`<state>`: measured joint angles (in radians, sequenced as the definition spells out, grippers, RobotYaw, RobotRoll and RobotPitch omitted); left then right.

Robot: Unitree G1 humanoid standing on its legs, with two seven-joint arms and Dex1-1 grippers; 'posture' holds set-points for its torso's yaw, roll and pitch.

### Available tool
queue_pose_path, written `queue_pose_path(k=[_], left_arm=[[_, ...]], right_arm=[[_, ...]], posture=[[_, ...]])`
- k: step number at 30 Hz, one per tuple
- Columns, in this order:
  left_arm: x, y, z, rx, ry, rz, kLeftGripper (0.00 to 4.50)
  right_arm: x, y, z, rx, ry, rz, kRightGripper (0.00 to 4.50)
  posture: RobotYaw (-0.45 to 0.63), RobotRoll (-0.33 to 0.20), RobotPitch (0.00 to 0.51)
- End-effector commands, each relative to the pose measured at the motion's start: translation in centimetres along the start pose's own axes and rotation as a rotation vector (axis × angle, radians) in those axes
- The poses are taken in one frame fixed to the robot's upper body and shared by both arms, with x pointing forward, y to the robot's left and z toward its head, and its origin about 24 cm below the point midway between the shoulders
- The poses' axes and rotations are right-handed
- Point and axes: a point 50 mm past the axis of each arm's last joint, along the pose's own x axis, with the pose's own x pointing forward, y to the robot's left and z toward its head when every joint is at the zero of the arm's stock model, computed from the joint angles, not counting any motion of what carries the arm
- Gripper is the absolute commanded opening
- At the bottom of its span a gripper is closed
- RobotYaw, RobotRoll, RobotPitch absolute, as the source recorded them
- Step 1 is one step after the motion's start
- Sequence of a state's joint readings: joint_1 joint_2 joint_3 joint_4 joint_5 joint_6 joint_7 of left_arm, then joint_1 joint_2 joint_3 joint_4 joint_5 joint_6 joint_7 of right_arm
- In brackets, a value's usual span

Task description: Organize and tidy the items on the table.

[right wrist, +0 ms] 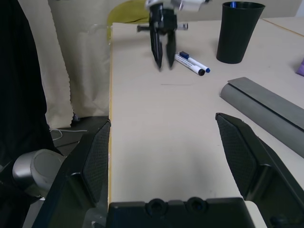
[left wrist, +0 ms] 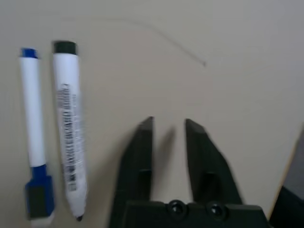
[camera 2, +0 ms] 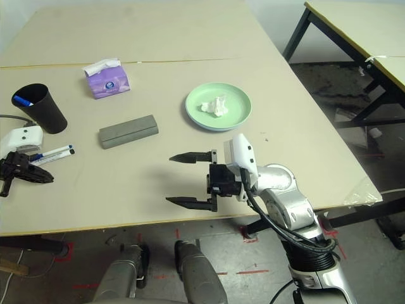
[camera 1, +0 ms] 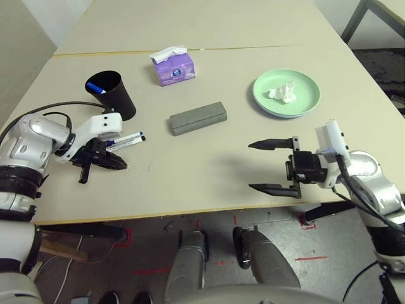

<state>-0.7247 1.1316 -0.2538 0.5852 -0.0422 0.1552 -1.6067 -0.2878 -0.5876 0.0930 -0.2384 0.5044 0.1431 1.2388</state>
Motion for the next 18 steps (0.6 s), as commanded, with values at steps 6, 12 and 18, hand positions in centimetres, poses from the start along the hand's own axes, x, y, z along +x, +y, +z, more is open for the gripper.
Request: queue_pose_path(k=[6, 12, 18], left_arm=[[-5.3, 1.0, 1.4, 0.019, 0.036, 0.139, 4.33], [-3.6, 1.3, 1.2, 0.041, 0.028, 0.113, 4.46], [-1.5, 1.7, 0.5, 0.046, 0.036, 0.118, 4.46]], right_arm=[[0.9, -0.5, -0.4, -0.014, -0.012, 0.019, 4.50], [1.2, -0.7, -0.3, -0.025, -0.017, 0.023, 4.50], [0.8, -0.3, -0.1, -0.020, -0.003, 0.014, 4.50]], posture=[[-0.09, 0.000, 0.188], [-0.10, 0.000, 0.194], [-0.12, 0.000, 0.198]])
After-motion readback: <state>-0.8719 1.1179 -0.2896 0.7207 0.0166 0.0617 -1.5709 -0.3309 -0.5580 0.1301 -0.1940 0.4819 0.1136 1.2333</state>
